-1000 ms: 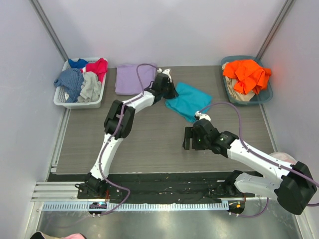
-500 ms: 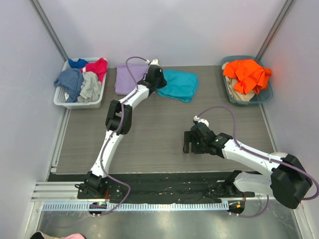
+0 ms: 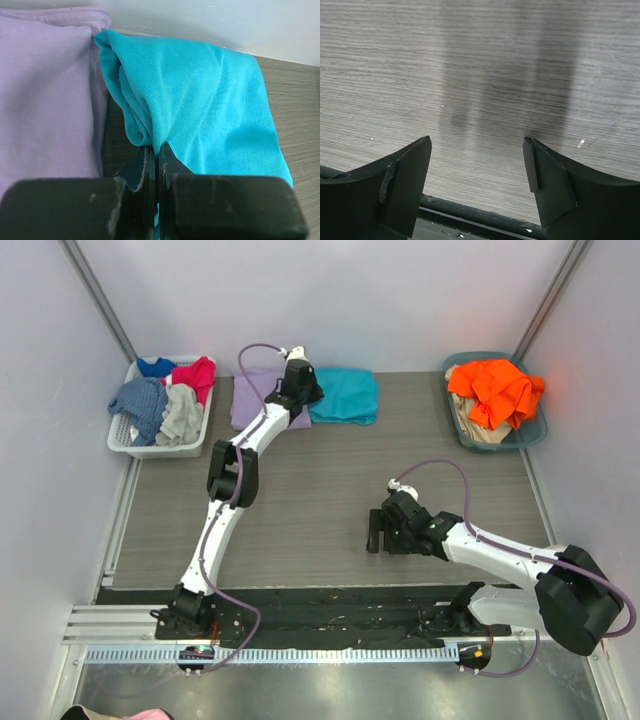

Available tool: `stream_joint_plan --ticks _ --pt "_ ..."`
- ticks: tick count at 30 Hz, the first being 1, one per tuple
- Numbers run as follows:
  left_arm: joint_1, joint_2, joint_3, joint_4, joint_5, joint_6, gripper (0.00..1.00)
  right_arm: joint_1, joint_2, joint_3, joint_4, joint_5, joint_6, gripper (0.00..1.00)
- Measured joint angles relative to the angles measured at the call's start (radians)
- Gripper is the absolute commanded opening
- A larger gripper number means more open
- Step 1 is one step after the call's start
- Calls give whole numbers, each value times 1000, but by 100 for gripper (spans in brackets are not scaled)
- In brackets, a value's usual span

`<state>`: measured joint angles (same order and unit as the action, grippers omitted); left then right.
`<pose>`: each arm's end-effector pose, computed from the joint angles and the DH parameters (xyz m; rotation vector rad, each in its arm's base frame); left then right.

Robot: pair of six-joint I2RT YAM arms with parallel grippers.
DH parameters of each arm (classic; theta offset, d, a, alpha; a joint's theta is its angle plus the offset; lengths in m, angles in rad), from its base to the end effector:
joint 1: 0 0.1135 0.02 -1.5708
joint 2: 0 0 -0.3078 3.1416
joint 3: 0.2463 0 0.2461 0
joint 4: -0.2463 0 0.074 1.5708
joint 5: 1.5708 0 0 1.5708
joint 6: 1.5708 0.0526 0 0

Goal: Fold and stack the t-shirts
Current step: Neatly place the folded tshirt to the corner

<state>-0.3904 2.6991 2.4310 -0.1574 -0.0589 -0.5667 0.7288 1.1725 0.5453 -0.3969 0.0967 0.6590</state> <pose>0.6110 -0.2481 0.1877 -0.2180 2.0273 -0.5520 0.1487 0.1259 0.1978 -0.0562 2.6358 0.3746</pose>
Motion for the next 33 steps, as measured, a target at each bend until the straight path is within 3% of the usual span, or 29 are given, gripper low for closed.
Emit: stream_joint_plan --ticks 23,33 --pt "19 -131 20 -80 3 58 0 0 -34 -50 57 -21 31 82" --pt "97 -231 -93 -89 3 101 0 0 -36 -65 108 -39 50 82"
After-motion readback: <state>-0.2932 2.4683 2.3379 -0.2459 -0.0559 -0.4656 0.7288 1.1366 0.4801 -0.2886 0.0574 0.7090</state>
